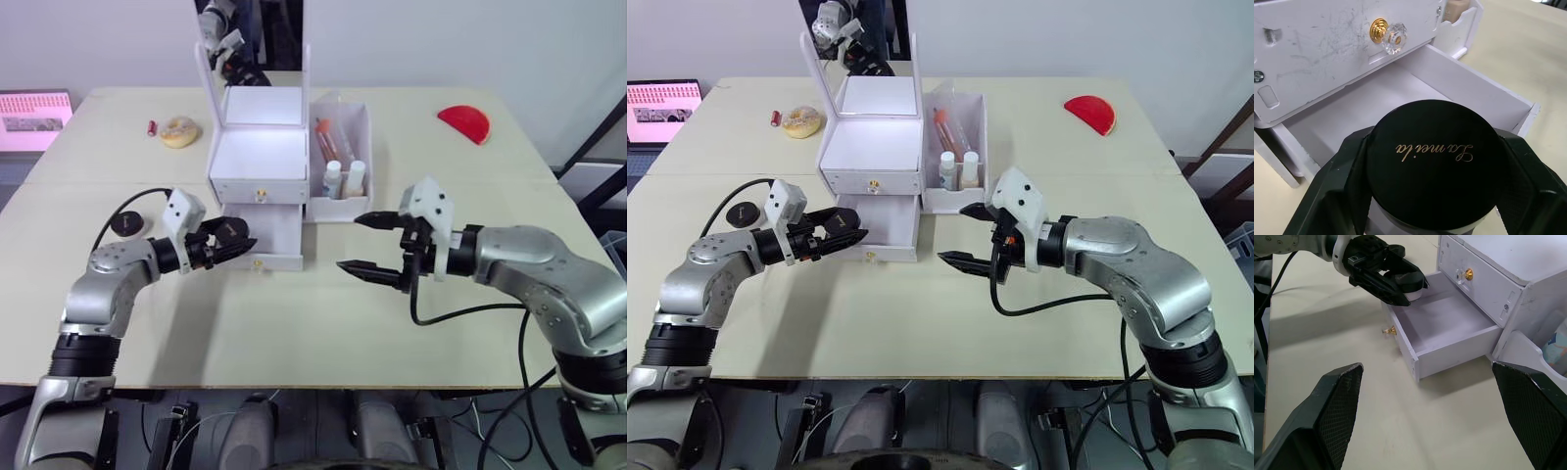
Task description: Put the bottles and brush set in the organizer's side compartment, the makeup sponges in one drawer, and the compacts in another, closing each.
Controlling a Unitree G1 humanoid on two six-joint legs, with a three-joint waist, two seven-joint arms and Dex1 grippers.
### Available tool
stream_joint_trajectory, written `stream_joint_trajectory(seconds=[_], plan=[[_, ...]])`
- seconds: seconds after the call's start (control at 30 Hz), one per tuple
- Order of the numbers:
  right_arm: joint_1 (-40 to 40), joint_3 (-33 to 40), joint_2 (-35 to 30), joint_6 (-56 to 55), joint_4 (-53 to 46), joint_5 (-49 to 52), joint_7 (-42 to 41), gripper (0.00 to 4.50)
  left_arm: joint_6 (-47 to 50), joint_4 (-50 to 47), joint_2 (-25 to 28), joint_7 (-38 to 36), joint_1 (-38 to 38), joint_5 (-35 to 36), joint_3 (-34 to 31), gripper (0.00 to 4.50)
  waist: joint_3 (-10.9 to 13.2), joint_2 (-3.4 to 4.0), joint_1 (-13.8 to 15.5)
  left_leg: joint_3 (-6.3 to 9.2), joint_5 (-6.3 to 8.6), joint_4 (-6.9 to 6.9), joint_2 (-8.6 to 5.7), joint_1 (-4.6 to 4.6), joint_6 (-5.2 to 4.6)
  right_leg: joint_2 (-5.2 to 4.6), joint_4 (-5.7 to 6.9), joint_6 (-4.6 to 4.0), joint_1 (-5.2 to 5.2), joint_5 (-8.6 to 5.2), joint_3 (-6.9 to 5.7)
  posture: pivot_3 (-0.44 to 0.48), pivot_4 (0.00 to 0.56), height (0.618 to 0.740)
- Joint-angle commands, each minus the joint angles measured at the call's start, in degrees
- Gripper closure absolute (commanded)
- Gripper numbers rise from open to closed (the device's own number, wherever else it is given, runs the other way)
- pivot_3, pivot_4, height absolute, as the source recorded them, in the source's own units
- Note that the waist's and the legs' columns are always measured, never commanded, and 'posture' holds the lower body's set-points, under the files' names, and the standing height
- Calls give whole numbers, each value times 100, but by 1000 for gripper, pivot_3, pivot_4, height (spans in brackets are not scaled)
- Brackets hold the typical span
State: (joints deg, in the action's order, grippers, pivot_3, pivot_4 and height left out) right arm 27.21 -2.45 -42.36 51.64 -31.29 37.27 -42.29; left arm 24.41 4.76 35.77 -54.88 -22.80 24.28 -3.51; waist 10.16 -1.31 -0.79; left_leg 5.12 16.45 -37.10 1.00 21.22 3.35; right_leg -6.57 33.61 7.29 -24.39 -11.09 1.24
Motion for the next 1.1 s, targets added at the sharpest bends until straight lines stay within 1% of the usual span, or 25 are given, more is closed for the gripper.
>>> stream_joint_trajectory(seconds=[0.03, 0.57, 0.87, 0.97, 1.1], plan=[[26, 189, -43, -50, -189, 63, 19, 0, -35, -50, 33, 11, -96, -4, -85, 59, 0, 0, 0, 0, 0, 0, 0, 0, 0, 0, 0, 0, 0, 0, 0, 0, 150, 739], [13, 165, -31, -106, -150, 26, 25, 0, 268, -210, 124, 41, -197, 188, -284, 59, 0, 0, -3, 0, 0, 0, 0, -1, 0, 0, 2, 1, 0, 0, 0, 0, 150, 739], [22, 130, -20, -148, -113, -14, 29, 0, 548, -474, 420, -65, -98, 420, -504, 59, 0, 0, 1, 1, 0, 1, 0, -1, 0, 0, 2, 0, 0, -1, 0, 0, 150, 739], [36, 112, -9, -171, -96, -33, 40, 0, 838, -752, 539, -63, -78, 630, -633, 59, 1, -2, -1, 2, 0, 0, 0, 1, 0, 0, 1, 1, 0, -1, 0, 0, 150, 739], [54, 100, 9, -166, -90, -37, 47, 0, 1084, -1011, 931, -327, -88, 816, -723, 59, 3, -3, -14, 2, 0, 2, 0, 2, 0, 0, 1, 2, -2, -2, 0, 0, 150, 739]])
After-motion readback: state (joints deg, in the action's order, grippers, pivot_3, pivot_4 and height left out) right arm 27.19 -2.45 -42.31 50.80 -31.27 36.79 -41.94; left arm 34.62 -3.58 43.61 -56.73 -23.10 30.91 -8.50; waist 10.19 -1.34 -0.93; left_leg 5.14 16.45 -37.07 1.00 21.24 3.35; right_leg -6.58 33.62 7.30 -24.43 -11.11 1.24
